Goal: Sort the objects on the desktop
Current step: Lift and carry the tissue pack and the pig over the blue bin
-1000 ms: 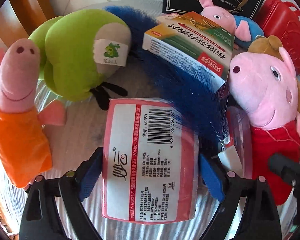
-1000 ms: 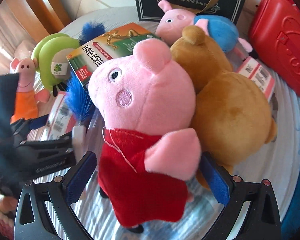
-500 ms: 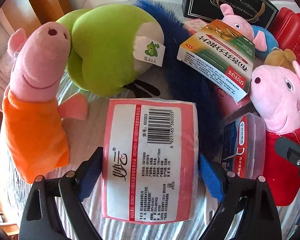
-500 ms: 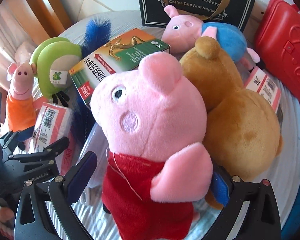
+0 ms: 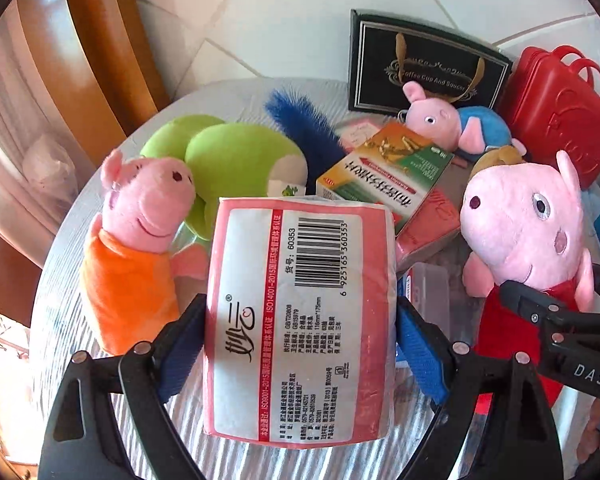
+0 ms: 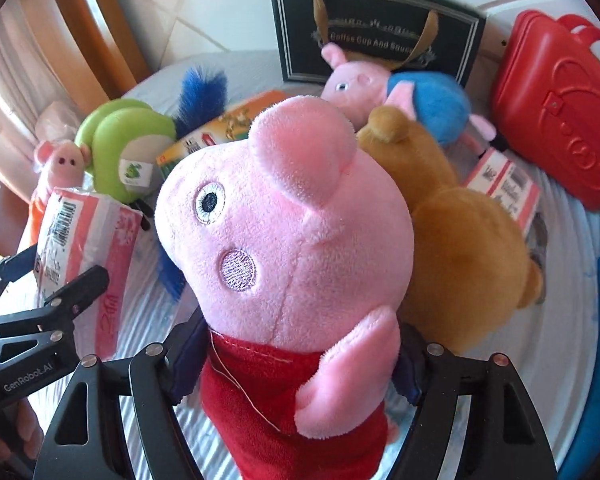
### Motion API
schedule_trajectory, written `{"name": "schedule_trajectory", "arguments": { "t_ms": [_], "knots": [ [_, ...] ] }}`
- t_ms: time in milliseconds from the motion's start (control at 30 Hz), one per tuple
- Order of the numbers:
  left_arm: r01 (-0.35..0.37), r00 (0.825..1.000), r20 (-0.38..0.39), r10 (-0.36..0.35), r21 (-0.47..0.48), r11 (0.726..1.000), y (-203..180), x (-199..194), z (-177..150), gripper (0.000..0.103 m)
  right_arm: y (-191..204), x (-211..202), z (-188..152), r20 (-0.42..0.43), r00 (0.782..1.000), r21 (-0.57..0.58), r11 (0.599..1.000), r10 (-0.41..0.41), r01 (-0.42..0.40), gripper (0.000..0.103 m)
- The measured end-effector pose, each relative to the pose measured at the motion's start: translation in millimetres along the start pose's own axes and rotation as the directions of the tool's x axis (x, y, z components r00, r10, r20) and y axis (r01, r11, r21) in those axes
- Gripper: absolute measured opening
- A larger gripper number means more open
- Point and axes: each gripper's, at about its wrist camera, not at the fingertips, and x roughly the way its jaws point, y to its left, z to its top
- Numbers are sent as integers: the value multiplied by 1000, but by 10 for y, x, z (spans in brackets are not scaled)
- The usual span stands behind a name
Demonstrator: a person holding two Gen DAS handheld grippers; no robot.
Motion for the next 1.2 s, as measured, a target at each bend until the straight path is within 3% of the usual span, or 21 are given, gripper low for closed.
{"name": "schedule_trajectory", "arguments": {
  "t_ms": [333,633,900,1200],
  "knots": [
    [26,990,136,-28,20,999,-112,-851,-95,89,79,-1050,-154,233,972,-24,999,-28,34,76],
    [63,967,242,-83,91,994,-448,-1533,-310,89,17,-2018,-517,393,916,9,997,-79,82,76],
    [148,924,318,-213,217,965,-1093,-2121,-440,89,-211,-2919,-1057,509,836,110,979,-205,173,76],
    [266,853,340,-395,368,891,-2146,-2689,-551,89,-789,-3862,-1708,585,708,285,918,-395,276,76]
  ]
}}
